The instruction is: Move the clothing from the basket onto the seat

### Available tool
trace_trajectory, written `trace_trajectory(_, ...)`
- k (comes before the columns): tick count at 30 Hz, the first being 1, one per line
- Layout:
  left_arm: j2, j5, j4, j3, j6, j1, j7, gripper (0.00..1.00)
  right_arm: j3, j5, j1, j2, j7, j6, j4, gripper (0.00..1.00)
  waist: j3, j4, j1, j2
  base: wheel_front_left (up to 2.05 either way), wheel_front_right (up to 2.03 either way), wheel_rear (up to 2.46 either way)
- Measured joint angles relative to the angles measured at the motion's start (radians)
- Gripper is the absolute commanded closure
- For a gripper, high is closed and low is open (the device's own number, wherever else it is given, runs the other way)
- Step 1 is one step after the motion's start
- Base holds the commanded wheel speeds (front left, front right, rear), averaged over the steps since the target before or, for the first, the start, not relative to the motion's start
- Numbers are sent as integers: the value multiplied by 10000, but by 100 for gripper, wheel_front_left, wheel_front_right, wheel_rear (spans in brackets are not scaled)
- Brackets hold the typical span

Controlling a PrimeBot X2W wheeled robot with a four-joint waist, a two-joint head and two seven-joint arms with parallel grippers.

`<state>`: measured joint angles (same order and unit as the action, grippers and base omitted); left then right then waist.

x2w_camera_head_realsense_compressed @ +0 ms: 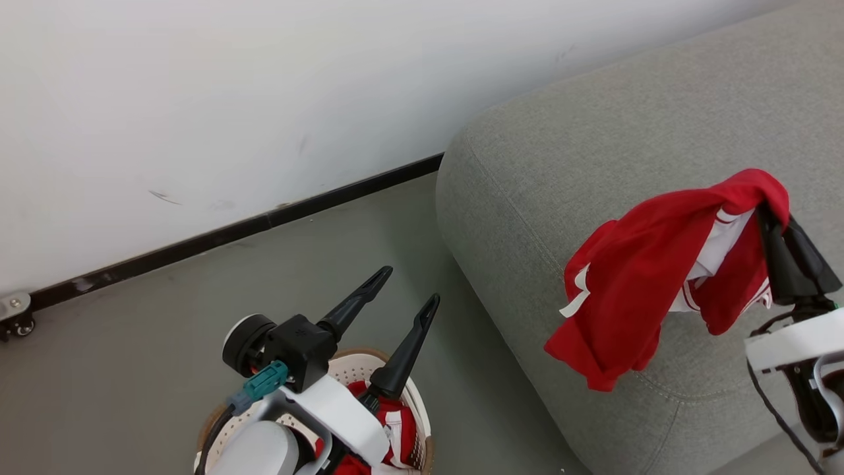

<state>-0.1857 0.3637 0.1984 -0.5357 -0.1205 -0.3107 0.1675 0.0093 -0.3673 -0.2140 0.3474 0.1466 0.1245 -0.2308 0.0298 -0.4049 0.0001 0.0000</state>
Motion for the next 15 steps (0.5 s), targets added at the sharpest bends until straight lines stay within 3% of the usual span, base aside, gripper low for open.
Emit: trace_trajectory(15,-426,-178,-537,499,395,172,-2,0,-353,125,-3199,1218,-752,0,-700,100,637,163,0,0,0,0,0)
